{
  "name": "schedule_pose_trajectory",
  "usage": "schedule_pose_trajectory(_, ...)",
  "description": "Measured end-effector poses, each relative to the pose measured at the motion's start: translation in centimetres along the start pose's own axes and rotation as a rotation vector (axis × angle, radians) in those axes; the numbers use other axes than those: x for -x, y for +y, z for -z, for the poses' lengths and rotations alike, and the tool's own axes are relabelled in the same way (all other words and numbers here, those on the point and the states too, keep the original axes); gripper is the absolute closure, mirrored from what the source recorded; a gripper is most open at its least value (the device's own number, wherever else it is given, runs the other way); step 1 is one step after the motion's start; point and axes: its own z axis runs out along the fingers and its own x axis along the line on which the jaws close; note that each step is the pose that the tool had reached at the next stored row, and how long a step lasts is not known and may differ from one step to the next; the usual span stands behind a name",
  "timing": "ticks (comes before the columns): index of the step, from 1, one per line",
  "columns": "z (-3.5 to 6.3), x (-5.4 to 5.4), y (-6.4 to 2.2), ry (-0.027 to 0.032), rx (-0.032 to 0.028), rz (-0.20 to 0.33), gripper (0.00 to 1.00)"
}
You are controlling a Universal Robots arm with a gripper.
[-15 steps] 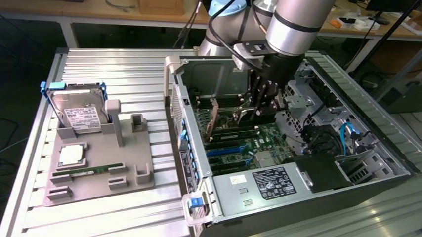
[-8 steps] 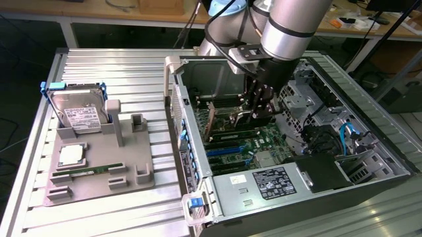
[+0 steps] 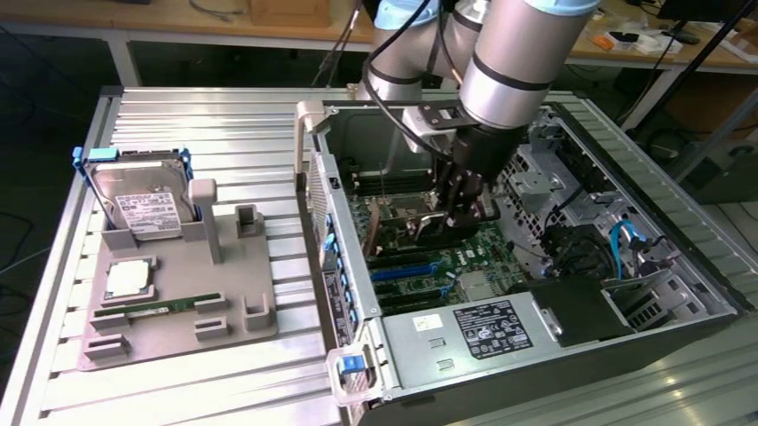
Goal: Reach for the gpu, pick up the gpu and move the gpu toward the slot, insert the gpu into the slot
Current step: 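Insert the gpu into the slot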
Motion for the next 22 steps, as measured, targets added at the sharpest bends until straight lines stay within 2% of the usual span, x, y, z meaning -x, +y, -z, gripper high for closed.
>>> schedule_pose_trajectory(6,-0.79,-0.3,0.31,0.0002,-0.0047,-0.005,0.73)
schedule_pose_trajectory(10,-1.33,-0.3,0.32,0.0018,-0.0059,-0.063,0.73)
schedule_pose_trajectory(14,-1.38,-0.3,0.36,0.0026,-0.0059,-0.066,0.73)
schedule_pose_trajectory(17,-1.37,-1.2,0.55,0.0026,-0.0059,-0.066,0.73)
schedule_pose_trajectory(19,-1.39,-1.2,0.58,0.0025,-0.0068,-0.066,0.73)
schedule_pose_trajectory(22,-1.69,-1.2,1.38,0.0026,-0.0071,-0.066,0.73)
